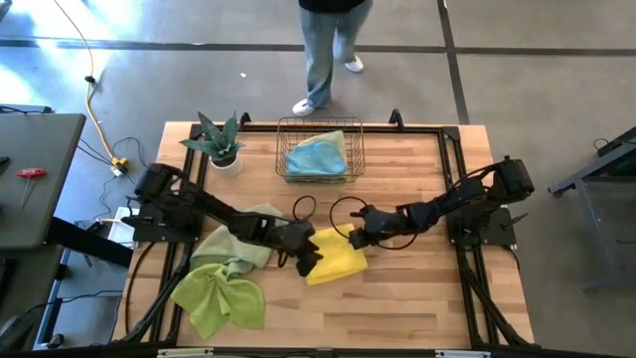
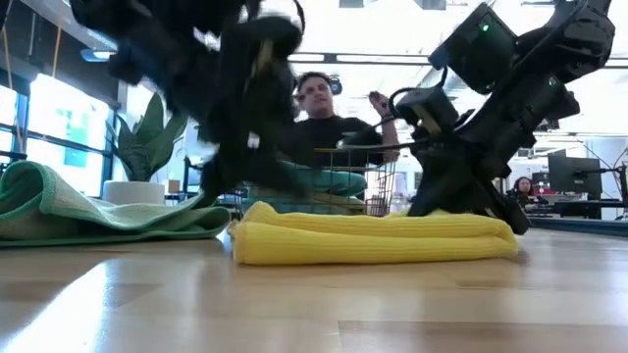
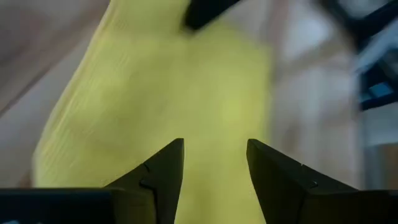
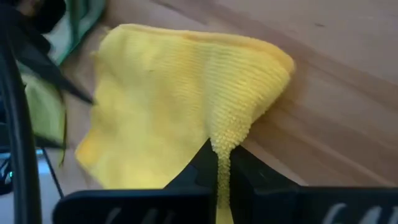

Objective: Fold microfiber towels
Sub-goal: Put the yellow microfiber cloth in the basket

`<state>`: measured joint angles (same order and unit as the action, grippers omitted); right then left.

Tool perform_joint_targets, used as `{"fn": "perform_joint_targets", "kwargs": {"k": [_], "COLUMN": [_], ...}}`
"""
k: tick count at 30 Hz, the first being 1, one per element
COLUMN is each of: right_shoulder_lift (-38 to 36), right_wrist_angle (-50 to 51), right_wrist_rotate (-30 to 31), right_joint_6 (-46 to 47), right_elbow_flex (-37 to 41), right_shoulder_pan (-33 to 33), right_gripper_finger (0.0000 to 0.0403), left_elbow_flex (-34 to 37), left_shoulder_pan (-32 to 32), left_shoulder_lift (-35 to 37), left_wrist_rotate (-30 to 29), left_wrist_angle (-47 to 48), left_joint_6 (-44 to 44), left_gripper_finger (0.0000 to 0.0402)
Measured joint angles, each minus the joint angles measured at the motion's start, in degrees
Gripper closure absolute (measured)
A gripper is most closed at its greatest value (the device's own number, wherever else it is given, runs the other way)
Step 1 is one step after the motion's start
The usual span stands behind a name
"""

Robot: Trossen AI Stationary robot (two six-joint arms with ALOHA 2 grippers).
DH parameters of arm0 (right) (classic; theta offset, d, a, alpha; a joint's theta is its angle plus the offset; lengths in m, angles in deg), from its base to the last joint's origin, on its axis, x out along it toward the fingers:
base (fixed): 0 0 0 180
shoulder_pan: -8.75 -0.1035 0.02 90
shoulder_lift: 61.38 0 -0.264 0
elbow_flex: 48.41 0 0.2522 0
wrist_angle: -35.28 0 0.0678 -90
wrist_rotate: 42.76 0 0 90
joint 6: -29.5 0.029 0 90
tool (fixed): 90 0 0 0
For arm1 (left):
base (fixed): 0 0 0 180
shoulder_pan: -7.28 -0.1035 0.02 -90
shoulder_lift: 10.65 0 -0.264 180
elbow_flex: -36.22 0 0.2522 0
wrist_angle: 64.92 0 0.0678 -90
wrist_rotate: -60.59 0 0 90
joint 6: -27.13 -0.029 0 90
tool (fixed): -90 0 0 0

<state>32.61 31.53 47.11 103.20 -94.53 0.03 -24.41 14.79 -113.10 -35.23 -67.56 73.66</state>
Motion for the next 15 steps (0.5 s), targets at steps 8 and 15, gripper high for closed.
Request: {"fn": "perform_joint_targets", "kwargs": {"k": [8,15], "right_shoulder_lift": [-3.4,-3.4], "right_wrist_angle": [3.3,15.1], "right_wrist_rotate": [-1.2,-1.4], "right_joint_6": [-10.9,-16.6], "right_elbow_flex": [-4.6,-13.1], "right_shoulder_pan": [-0.8,1.5], "right_gripper_finger": [0.0402,0.0402], "left_elbow_flex": [-0.1,-0.2], "left_shoulder_pan": [0.1,2.1], "left_shoulder_lift": [7.2,7.9], "left_wrist_rotate": [-3.0,-4.1], "left_wrist_angle": [-1.1,-6.9], "left_joint_6": [-4.8,-12.9], "left_gripper_finger": [0.0236,0.0236]}}
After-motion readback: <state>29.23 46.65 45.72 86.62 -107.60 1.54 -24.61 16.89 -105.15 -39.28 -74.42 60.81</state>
